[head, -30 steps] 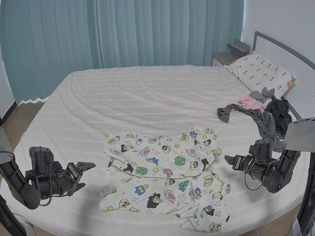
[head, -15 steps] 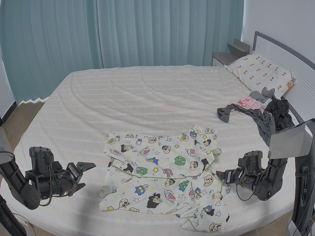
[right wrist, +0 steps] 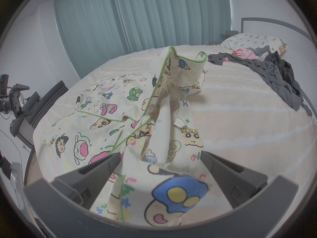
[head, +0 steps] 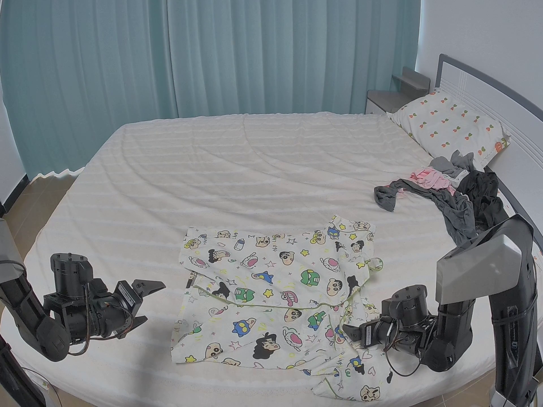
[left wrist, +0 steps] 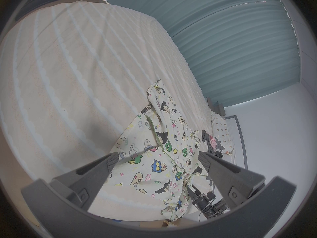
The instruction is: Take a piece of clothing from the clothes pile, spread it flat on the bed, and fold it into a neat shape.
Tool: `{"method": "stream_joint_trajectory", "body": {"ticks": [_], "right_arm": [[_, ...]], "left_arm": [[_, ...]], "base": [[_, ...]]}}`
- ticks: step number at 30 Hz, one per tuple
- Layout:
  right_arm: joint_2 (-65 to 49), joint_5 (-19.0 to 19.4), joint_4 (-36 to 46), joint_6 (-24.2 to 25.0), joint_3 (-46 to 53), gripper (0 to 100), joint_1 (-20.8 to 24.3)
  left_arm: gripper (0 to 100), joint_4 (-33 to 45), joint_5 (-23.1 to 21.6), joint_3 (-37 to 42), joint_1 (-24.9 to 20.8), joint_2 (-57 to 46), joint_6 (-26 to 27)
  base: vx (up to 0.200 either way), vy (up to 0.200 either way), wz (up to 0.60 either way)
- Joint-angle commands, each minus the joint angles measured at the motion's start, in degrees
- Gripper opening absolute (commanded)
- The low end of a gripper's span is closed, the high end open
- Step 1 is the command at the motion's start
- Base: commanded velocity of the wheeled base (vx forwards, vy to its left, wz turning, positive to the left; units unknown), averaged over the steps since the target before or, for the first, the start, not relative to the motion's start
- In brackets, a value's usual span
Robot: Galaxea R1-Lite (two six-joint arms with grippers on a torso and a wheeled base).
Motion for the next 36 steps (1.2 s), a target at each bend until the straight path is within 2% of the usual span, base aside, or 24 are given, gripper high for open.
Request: {"method": "stream_joint_trajectory", "body": {"ticks": [1,4,6,10,11,13,18,24,31,34,36], "right_arm": [[-1.1,-0.2,-0.2,1.0,1.0,100,-0.3],[-5.9,-0.2,0.0,5.9,3.3,100,-1.4],[-6.4,-0.1,0.1,6.3,3.5,100,-2.1],[-6.3,0.9,-0.2,9.2,5.0,100,-7.4],[-6.3,0.9,-0.2,9.2,5.0,100,-7.4],[-5.5,3.1,-0.3,9.5,4.2,100,-11.5],[-4.9,5.1,0.4,9.7,2.2,100,-15.0],[-1.9,5.1,2.3,9.1,-2.9,100,-14.9],[-1.4,4.2,18.5,5.2,-15.4,100,-11.0],[-1.4,4.1,20.8,4.2,-17.3,100,-10.3],[-1.3,2.7,23.5,3.5,-19.3,100,-9.0]], "left_arm": [[100,0.0,0.0,0.0,0.0,0.2,0.0],[100,0.0,0.0,0.0,0.0,0.2,0.0],[100,0.0,0.0,0.0,-0.1,0.2,0.0],[100,0.0,0.0,0.0,0.0,0.2,0.0],[100,0.0,0.0,0.0,0.0,0.2,0.0],[100,0.0,0.0,0.0,0.0,0.2,0.0],[100,0.0,0.0,0.0,-0.1,0.2,0.0],[100,0.0,0.0,0.0,-0.1,0.3,0.0],[100,0.0,0.0,-0.1,-0.1,0.7,0.0],[100,0.0,0.0,0.0,-0.1,0.8,0.0],[100,0.0,0.0,0.0,-0.1,0.7,0.1]], "base": [[0.0,0.0,0.0],[0.0,0.0,0.0],[0.0,0.0,0.0],[0.0,0.0,0.0],[0.0,0.0,0.0],[0.0,0.0,0.0],[0.0,0.0,0.0],[0.0,0.0,0.0],[0.0,0.0,0.0],[0.0,0.0,0.0],[0.0,0.0,0.0]]}}
